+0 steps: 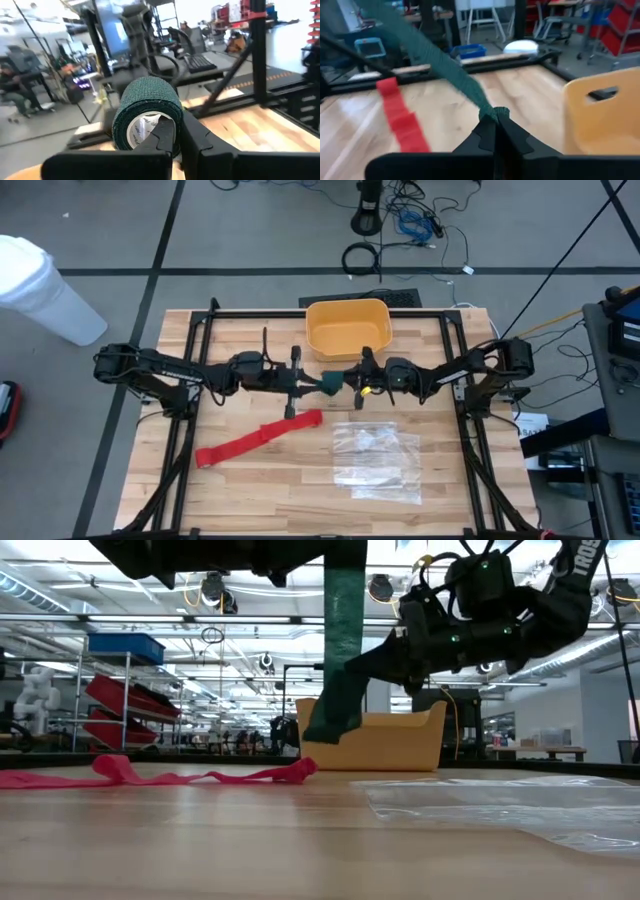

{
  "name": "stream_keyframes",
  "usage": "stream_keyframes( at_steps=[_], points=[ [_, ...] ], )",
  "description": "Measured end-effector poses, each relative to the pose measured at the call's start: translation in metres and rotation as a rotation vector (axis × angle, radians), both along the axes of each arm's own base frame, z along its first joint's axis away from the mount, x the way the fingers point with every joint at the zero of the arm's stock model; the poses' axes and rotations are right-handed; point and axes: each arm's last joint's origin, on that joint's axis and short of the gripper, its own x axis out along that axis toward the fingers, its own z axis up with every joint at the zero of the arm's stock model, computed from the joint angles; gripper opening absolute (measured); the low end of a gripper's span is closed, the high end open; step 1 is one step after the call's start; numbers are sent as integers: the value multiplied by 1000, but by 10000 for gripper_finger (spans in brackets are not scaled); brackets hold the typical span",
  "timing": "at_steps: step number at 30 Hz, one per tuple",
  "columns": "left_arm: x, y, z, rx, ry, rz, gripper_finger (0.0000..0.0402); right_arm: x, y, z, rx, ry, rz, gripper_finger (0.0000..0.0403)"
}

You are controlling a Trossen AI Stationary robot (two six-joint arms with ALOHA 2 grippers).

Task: Roll bandage
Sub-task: Roll the green bandage

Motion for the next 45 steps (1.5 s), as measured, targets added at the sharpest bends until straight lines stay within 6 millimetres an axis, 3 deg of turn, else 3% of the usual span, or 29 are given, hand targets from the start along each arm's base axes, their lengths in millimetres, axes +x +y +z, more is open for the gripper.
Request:
stream_keyframes(
  at_steps=[12,21,26,30,36,45],
  points=[
    [-3,-19,-21,-48,107,-58,10,-20,-14,56,-165,-158,-48,0],
    [12,-23,-51,-20,179,-65,10,-4,-15,96,-301,-92,24,0],
    [13,-17,-50,-21,169,-36,10,-9,-13,114,-354,-105,21,0],
    [13,-10,-49,-22,157,0,10,-18,-5,124,-362,-105,46,0],
    [13,5,-50,-25,157,83,10,-21,23,131,-428,-133,158,0],
    [14,12,-46,-17,118,109,10,-20,56,123,-454,-73,293,0]
  ],
)
